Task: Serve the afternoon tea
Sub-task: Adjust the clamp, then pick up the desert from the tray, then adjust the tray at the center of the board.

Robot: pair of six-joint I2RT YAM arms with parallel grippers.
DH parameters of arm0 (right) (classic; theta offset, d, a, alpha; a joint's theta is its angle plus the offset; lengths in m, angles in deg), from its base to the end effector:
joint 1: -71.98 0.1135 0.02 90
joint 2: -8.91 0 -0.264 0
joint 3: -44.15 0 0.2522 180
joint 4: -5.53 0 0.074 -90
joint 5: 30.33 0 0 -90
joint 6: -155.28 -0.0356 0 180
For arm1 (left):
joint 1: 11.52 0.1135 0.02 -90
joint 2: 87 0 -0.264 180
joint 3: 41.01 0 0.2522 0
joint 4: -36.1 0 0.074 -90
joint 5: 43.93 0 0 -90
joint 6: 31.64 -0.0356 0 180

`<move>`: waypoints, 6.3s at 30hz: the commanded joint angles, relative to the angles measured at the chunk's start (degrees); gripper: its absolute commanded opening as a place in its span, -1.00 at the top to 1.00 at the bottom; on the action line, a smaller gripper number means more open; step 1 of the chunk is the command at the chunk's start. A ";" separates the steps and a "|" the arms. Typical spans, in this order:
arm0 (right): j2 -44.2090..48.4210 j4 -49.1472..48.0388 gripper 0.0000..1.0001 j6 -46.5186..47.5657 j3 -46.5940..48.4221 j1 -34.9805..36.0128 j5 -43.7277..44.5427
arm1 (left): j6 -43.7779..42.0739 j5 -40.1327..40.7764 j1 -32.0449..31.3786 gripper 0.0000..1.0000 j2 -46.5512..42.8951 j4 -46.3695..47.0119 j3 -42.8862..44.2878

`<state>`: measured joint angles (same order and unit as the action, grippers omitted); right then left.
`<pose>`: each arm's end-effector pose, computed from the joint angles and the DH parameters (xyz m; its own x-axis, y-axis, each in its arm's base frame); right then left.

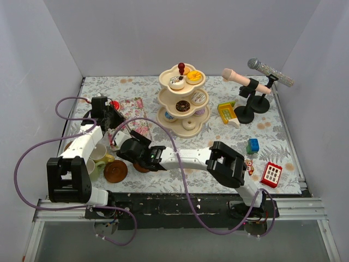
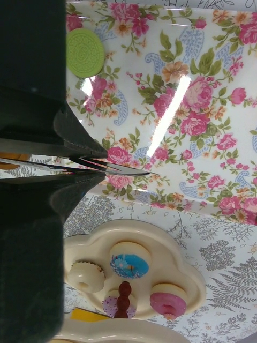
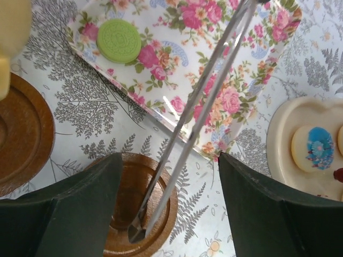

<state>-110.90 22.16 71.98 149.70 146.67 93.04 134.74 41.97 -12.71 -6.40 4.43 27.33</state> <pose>0.1469 0.4623 0.2272 -0.0552 -0.5706 -0.8193 -0.6920 0.6134 -0.3806 0.3021 -0.0088 0.2444 -0.2335 -0.9648 -0.1214 -0.6571 0.2486 -0.7116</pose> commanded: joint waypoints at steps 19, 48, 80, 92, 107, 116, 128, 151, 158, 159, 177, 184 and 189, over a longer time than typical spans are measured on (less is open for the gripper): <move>-8.70 -12.36 0.05 7.19 2.97 0.28 18.41 | 0.53 -1.70 0.22 0.76 -0.70 -1.51 3.33; 12.23 3.53 0.36 -10.29 -8.65 -13.17 -23.85 | -11.94 12.08 3.21 -0.96 -4.22 4.98 17.31; -15.89 26.48 -0.17 -16.10 32.83 -16.95 -28.18 | -12.22 19.92 8.05 -0.96 -7.74 13.69 2.80; -21.60 22.53 -0.18 -17.07 36.79 -18.09 -28.17 | -11.60 18.69 8.13 -0.97 -7.21 13.52 2.89; -15.39 15.50 -0.10 -17.51 30.49 -19.41 -28.88 | -8.44 -3.35 15.25 -0.92 9.21 10.36 7.98; -4.47 12.16 -0.05 -18.04 19.84 -19.06 -30.46 | -11.69 -2.67 15.43 -0.33 17.84 6.48 10.63; -0.08 9.78 -0.02 -18.04 15.09 -18.01 -32.75 | -16.88 3.31 14.02 0.03 24.34 4.90 12.39; 2.12 10.31 -0.01 -18.92 9.73 -17.66 -28.36 | -20.83 10.60 3.39 1.00 24.96 2.88 9.05; 1.07 11.01 -0.03 -19.44 8.67 -17.57 -26.16 | -20.57 9.55 2.07 1.00 21.10 1.48 5.01; 0.81 11.01 -0.04 -19.44 8.50 -17.65 -26.16 | -20.48 8.94 2.07 1.00 20.40 1.39 4.39; -8.86 13.38 -0.15 -19.97 12.62 -17.92 -28.62 | -20.48 7.35 2.07 1.00 15.99 0.33 0.61; -12.29 14.18 -0.15 -19.09 16.84 -18.36 -29.06 | -20.57 7.00 0.14 1.00 15.99 0.33 0.52; -15.62 15.84 -0.15 -18.74 20.88 -18.80 -29.58 | -20.66 7.09 -0.04 1.00 15.99 0.33 0.52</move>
<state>-123.88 36.61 52.22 165.89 128.49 63.92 115.53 50.56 -11.35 11.76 7.73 28.93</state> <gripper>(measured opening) 0.578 0.086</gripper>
